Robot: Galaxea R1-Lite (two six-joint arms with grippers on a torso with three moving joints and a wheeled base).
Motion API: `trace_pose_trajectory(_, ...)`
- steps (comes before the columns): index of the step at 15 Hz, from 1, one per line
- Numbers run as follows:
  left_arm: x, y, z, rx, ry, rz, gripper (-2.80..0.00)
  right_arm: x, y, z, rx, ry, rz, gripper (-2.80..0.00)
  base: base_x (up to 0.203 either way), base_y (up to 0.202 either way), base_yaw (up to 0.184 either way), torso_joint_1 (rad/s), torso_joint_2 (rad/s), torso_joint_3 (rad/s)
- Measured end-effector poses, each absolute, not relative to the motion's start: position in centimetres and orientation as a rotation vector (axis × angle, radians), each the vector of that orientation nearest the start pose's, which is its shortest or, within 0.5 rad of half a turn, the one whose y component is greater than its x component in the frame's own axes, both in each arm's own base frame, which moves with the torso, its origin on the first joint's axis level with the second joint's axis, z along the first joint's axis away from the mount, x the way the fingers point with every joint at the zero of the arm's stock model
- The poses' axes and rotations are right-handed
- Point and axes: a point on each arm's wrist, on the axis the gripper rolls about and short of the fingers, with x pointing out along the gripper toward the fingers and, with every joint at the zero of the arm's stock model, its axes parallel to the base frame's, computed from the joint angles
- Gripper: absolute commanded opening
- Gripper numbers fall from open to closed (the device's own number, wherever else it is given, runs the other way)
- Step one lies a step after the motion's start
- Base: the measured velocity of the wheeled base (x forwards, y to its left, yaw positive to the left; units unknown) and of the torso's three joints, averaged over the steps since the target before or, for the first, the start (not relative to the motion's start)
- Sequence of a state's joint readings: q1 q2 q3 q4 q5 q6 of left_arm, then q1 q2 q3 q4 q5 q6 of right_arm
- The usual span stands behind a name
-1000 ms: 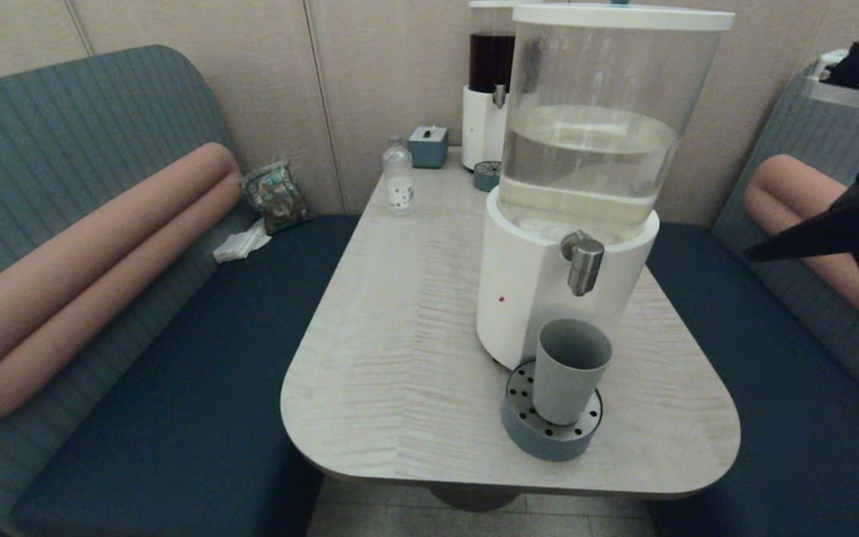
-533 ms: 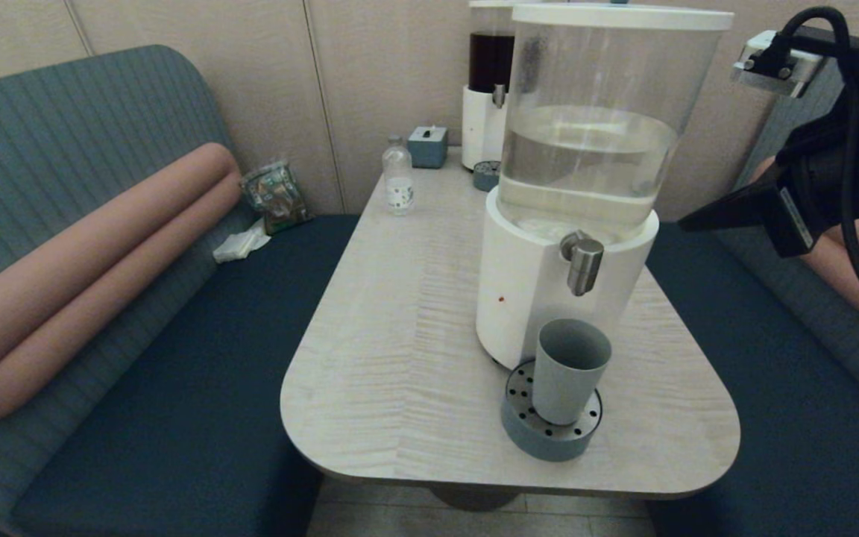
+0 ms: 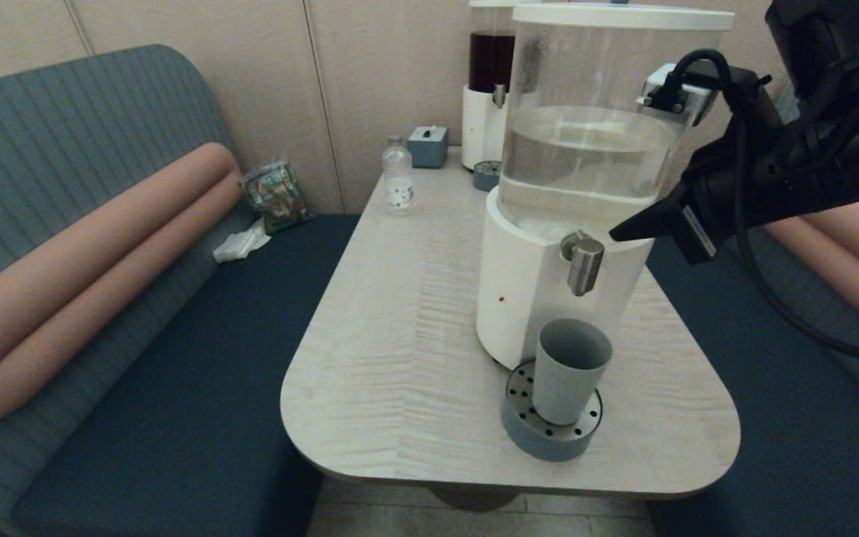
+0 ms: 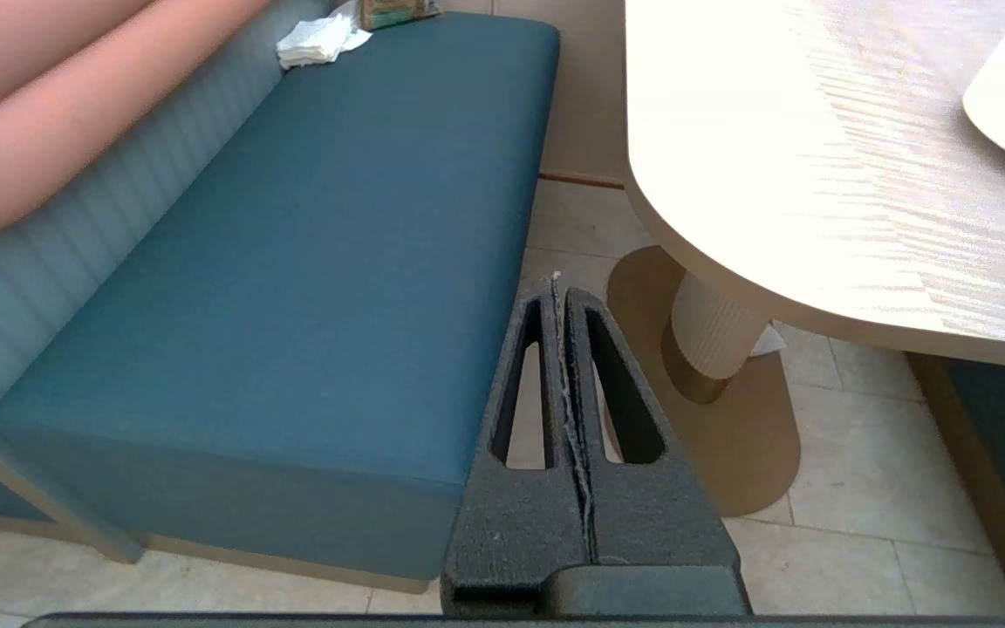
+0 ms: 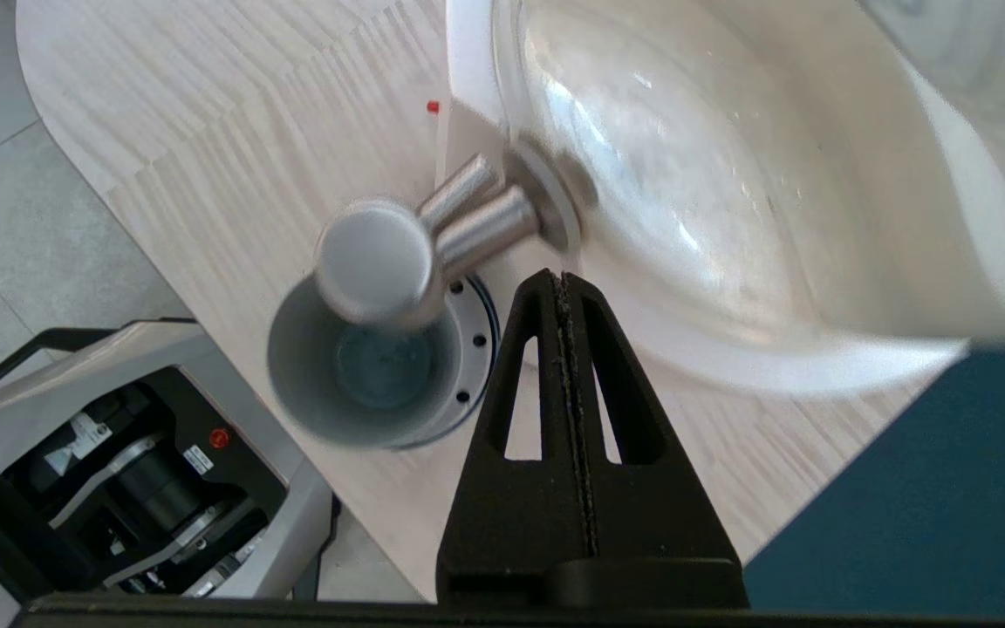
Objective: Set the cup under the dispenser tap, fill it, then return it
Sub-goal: Turn on the faucet
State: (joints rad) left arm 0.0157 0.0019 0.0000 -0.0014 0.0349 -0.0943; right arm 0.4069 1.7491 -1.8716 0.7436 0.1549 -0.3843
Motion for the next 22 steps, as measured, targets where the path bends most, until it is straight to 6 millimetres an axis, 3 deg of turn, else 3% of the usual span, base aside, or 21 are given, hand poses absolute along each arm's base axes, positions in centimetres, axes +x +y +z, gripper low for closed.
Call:
trace_pose_trajectory(7,-2.3,0.0,7.6,-0.094,-0.001,0.050,-2.80,29.5,13.6,32.1,-0.451,0.531,0.677,-2.80,0.000,0.000,0.000,0.000,0.00,0.000)
trace_pose_trajectory(22,-2.3,0.0,7.6,-0.094,-0.001,0.050,-2.80,29.8,15.3,31.8,-0.618,0.442,0.774,-2.80,0.000,0.000,0.000,0.000,0.00,0.000)
